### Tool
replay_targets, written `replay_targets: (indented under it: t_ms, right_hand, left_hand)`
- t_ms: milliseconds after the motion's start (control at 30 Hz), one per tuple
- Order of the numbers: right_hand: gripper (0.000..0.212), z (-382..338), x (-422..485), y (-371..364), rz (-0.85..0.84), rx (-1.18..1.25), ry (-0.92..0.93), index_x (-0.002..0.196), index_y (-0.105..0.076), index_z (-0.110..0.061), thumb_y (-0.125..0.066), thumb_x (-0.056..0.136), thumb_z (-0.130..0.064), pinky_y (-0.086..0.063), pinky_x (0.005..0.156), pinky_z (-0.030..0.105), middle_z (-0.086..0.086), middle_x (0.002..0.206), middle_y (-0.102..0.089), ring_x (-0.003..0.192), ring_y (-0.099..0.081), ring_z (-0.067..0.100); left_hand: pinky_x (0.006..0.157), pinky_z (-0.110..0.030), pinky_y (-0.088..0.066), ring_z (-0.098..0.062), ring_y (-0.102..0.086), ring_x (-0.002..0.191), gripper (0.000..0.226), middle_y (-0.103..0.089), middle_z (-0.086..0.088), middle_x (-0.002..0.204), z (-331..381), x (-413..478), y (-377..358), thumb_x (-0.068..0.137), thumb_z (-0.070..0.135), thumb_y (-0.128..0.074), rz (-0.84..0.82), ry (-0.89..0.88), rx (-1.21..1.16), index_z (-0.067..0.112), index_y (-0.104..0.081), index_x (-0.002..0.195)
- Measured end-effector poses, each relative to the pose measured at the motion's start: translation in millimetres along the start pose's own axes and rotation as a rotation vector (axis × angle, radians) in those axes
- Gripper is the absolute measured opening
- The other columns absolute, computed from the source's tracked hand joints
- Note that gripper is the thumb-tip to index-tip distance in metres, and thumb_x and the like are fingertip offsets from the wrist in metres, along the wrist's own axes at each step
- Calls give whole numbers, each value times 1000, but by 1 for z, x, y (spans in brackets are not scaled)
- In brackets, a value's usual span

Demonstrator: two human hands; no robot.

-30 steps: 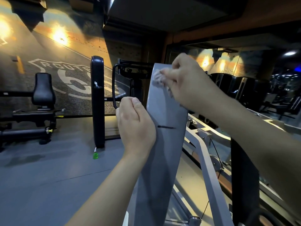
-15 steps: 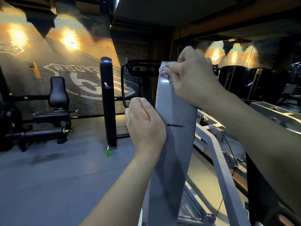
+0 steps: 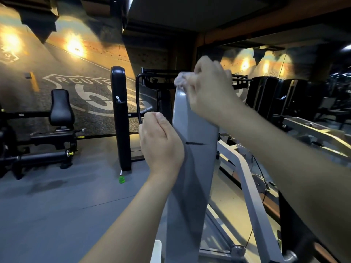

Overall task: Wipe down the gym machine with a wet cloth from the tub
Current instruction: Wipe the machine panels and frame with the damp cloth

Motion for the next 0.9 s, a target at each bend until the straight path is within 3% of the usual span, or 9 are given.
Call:
replay_targets:
  t_ms: [100,233,367,433,500,667,733,833,900]
  right_hand:
    - [25,-2,-68,5,170,107,113,120,-61,-9,-64,96,-11,-43,80,49,10,102,-48,94,-48,31]
    - [38,14,-100,0,164,115,154,136,-63,-13,-62,98,-15,-39,75,46,15,106,-52,90,-48,34]
    - [20,35,-32,5,132,185,-60,114,-72,-15,-57,103,-23,-49,82,53,7,105,-43,97,-51,31]
    - [23,46,1,2,61,196,-179,114,-74,-20,-55,104,-30,-50,93,50,3,110,-45,107,-54,29]
    - [23,49,3,0,45,166,-213,111,-73,-20,-54,105,-31,-49,92,45,3,112,-46,108,-54,28]
    - [5,25,-70,12,210,209,89,94,-67,-6,-64,95,-10,-41,66,44,5,94,-39,77,-47,27]
    - [9,33,-39,11,132,200,38,99,-72,-13,-63,97,-16,-45,74,45,5,99,-43,85,-49,26]
    - [28,54,32,-9,-126,158,-155,123,-70,-22,-56,101,-31,-48,102,41,6,124,-58,112,-58,26]
    - [28,59,53,-15,-165,200,-217,120,-71,-19,-57,99,-30,-50,102,43,7,123,-62,110,-60,26]
  left_hand:
    - [78,-33,-31,-16,-41,91,22,-47,16,87,7,4,3,110,28,-32,-48,40,3,20,-43,93]
    - [83,-41,-40,-23,-49,95,18,-48,9,92,32,26,-5,109,29,-33,-34,54,-38,19,-44,98]
    - [85,-48,-45,-28,-51,100,22,-54,-1,103,43,40,-23,110,35,-30,-85,88,51,19,-42,100]
    - [85,-49,-45,-29,-52,101,23,-54,-2,103,41,40,-24,110,34,-29,-76,84,75,19,-43,101]
    - [84,-50,-46,-28,-50,98,23,-52,-1,100,42,38,-23,110,33,-28,-67,65,94,18,-43,100]
    - [81,-47,-43,-28,-49,95,25,-53,-2,99,39,39,-25,110,32,-27,-64,36,107,16,-43,99]
    - [79,-45,-41,-27,-49,94,25,-51,0,96,38,39,-25,110,32,-27,-61,44,100,17,-43,98]
    - [76,-43,-41,-25,-49,93,25,-50,4,92,38,38,-24,110,32,-27,-68,79,87,18,-43,98]
    - [74,-41,-39,-25,-49,93,25,-49,5,91,39,36,-23,110,33,-27,-77,96,80,18,-43,98]
Point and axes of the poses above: each hand's wrist, its own x-axis towards the middle knuckle, its own y-axis out of the back of the hand, z = x × y, the point moved 5 cm from there along x, towards the middle knuckle
